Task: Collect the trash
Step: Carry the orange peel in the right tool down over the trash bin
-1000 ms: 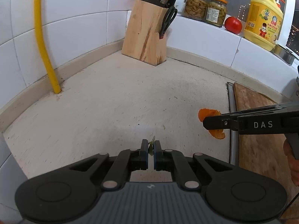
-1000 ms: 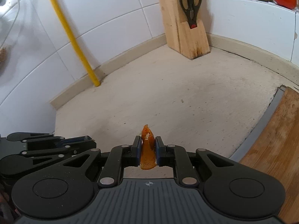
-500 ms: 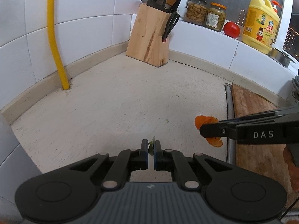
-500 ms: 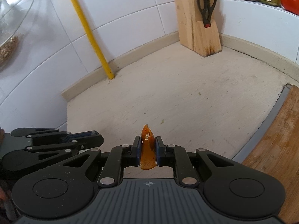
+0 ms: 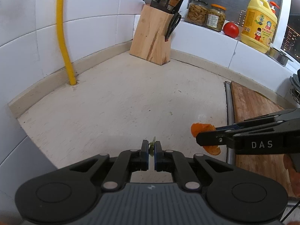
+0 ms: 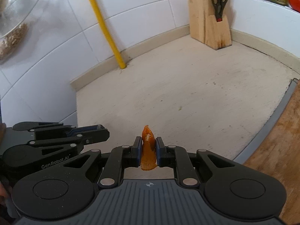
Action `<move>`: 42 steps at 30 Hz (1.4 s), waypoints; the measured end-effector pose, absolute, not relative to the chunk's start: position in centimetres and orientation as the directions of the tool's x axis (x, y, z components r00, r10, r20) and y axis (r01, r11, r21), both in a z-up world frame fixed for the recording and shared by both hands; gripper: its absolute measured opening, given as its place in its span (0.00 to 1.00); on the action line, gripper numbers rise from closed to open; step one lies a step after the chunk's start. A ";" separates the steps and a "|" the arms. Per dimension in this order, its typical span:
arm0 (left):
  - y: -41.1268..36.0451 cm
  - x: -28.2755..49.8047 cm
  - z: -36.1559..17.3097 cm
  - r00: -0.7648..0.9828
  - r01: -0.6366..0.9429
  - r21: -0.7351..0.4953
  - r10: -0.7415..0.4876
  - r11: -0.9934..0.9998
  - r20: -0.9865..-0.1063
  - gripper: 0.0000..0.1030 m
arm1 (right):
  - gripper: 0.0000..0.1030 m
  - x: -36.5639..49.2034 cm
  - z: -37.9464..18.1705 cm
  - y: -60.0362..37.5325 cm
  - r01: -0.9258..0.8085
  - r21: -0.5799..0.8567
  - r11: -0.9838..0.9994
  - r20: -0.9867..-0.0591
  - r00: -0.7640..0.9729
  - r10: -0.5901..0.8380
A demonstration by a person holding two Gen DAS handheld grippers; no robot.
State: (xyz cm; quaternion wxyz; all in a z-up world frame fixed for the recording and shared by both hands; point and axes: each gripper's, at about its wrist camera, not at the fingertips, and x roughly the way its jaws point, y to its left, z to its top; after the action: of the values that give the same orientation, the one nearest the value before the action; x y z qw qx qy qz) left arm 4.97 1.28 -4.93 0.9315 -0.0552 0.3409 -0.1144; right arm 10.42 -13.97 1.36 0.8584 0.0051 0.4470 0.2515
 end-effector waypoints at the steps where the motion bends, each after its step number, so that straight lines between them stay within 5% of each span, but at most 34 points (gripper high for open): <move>1: 1.6 4.7 -5.0 0.742 0.173 -0.181 -0.249 0.968 -0.622 0.03 | 0.19 10.3 1.3 -13.7 -0.432 0.235 0.870 -0.766 0.468 0.440; 42: 16.9 -3.4 -7.0 0.766 -0.085 -0.205 -0.068 0.975 -0.639 0.03 | 0.19 5.3 -0.5 3.0 -0.662 0.272 0.698 -0.795 0.254 0.551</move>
State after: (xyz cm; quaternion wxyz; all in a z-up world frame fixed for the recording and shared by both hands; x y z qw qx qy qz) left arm -3.44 16.86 -7.02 0.9331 -0.1116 0.3418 0.0046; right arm 5.25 3.04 -0.53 0.7898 -0.0587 0.4746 0.3841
